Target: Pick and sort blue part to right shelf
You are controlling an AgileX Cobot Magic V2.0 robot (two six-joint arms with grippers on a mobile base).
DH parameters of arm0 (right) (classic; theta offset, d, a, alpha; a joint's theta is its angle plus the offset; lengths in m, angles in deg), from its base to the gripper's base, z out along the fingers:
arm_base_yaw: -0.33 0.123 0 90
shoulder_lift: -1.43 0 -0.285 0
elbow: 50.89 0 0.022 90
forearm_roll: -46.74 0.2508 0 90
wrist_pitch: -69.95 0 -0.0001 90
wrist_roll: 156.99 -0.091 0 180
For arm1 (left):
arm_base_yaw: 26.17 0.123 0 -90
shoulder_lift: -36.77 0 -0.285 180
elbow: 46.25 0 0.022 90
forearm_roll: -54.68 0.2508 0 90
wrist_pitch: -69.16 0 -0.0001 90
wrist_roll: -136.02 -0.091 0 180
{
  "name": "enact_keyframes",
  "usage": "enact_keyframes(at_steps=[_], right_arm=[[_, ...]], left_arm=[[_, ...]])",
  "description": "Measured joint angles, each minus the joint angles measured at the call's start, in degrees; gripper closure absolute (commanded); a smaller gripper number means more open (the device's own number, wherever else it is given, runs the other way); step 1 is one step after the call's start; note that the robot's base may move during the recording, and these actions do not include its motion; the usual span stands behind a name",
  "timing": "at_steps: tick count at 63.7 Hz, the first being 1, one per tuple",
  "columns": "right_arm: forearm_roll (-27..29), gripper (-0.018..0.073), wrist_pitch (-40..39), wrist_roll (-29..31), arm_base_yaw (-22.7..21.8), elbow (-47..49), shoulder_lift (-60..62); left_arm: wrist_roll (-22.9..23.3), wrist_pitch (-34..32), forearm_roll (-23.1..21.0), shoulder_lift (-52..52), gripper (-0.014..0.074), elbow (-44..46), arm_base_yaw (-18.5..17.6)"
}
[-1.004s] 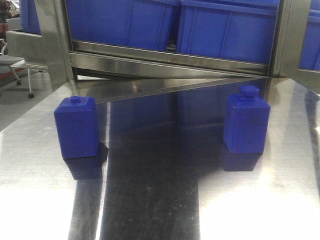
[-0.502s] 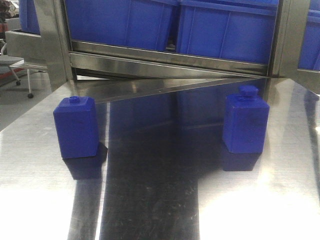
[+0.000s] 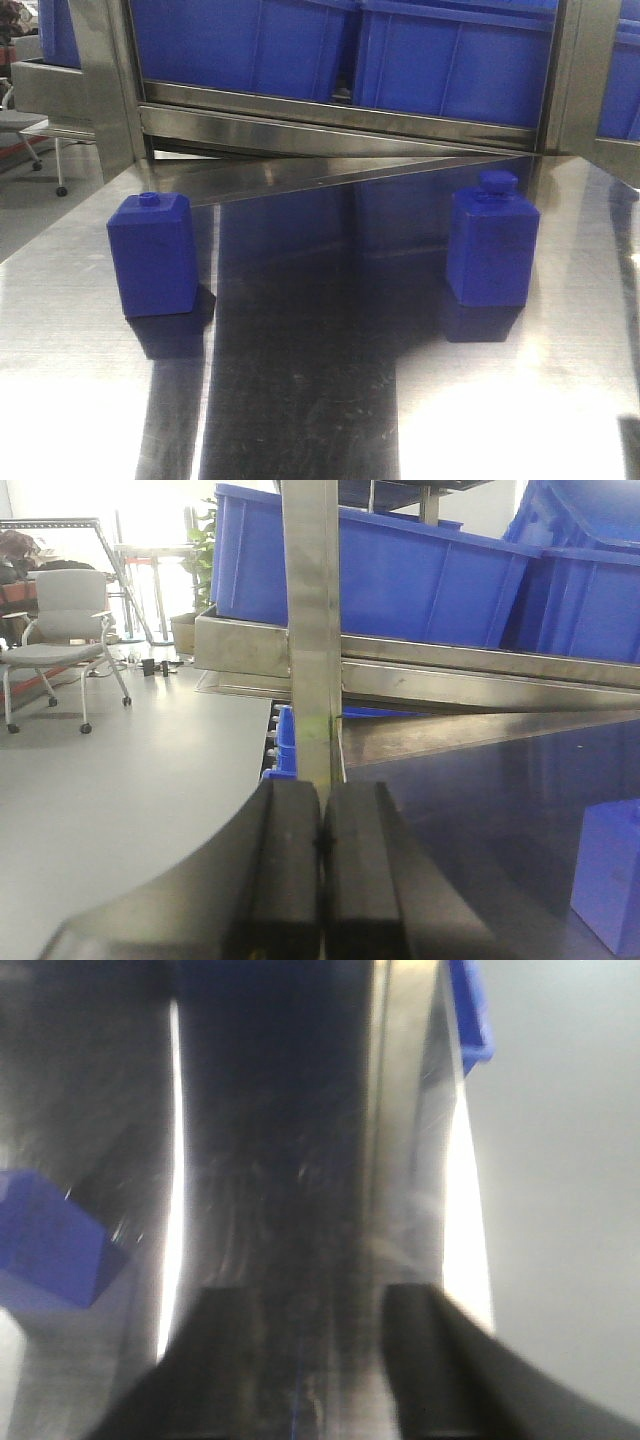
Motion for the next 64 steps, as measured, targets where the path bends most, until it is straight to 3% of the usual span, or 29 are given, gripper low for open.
enact_keyframes(at_steps=[17, 31, 47, 64], right_arm=[[-0.1, -0.0053, 19.5, -9.0, 7.1, 14.9, -13.7], [0.0, -0.0053, 33.7, -10.6, 12.8, 30.9, -25.1], [3.7, -0.0020, 36.8, -10.7, 16.8, 42.7, -36.6], [4.6, -0.0020, 36.9, -10.7, 19.1, 44.5, -43.1]], left_arm=[[0.0, 0.0, 0.0, 0.0, 0.0462, 0.0, 0.0], [0.0, 0.0, 0.0, 0.0, 0.0462, 0.0, 0.0], [0.0, 0.0, 0.0, 0.0, 0.0462, 0.0, 0.0], [0.0, 0.0, 0.0, 0.0, 0.0462, 0.0, 0.0]])
